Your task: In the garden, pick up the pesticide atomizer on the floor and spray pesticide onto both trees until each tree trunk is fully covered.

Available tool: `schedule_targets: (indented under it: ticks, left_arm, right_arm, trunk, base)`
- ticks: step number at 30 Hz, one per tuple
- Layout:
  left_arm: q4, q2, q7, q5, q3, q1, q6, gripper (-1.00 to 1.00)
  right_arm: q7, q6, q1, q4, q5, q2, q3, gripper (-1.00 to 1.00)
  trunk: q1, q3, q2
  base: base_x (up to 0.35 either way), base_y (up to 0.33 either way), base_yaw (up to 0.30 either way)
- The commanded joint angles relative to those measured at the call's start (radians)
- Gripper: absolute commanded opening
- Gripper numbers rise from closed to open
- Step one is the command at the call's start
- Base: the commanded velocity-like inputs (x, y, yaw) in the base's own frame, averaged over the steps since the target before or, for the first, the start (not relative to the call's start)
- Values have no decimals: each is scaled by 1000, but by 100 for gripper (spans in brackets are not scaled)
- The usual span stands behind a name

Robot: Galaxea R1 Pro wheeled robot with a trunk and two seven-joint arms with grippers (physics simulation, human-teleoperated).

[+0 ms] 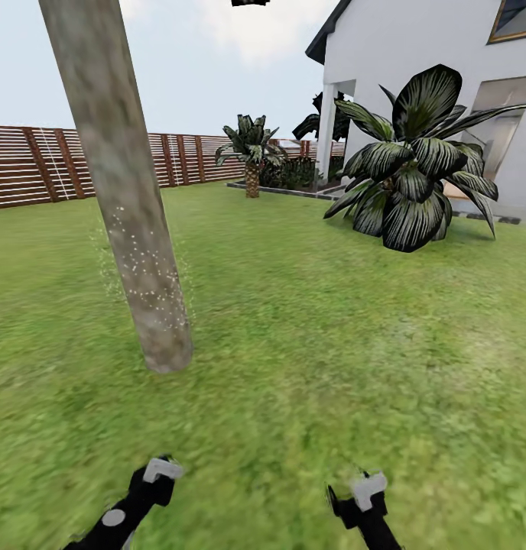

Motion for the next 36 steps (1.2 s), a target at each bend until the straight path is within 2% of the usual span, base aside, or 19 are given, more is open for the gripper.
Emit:
schedule_targets:
  ticks: [1,2,4,6,8,9,13,23,36]
  left_arm:
    - [19,-2,62,31,-1,7,-31,-100]
    - [31,-4,102,62,-1,13,-47,-100]
    - [57,-7,135,139,-1,40,-82,-100]
    - [68,-5,144,228,0,80,-176,-100]
    - [71,-4,147,276,0,114,-227,-100]
    - [72,-3,149,289,0,123,-241,-100]
    - [100,-5,150,302,0,133,-256,-100]
    - [106,3,150,316,0,138,-260,-100]
    - [107,4,150,315,0,139,-260,-100]
  right_arm:
    - [-58,-12,8,11,-1,1,0,100]
    - [-99,-21,16,17,-3,3,-1,100]
    - [-164,-50,34,21,-26,6,-1,100]
    - [-196,-111,48,23,-55,7,-1,100]
    - [-204,-156,60,24,-64,8,-1,100]
    - [-206,-167,63,23,-67,8,-2,100]
    - [-208,-178,67,33,-69,11,-1,100]
    - [-208,-179,67,55,-70,12,-3,100]
    - [-207,-179,67,57,-70,12,-1,100]
  trunk:
    - [0,0,0]
    - [0,0,0]
    - [0,0,0]
    - [0,0,0]
    - [0,0,0]
    - [0,0,0]
    - [0,1,0]
    - [0,10,0]
    - [0,16,0]
  base:
    - [0,0,0]
    - [0,0,0]
    - [0,0,0]
    - [0,0,0]
    - [0,0,0]
    - [0,0,0]
    - [0,0,-54]
    - [0,0,-217]
    - [0,0,-143]
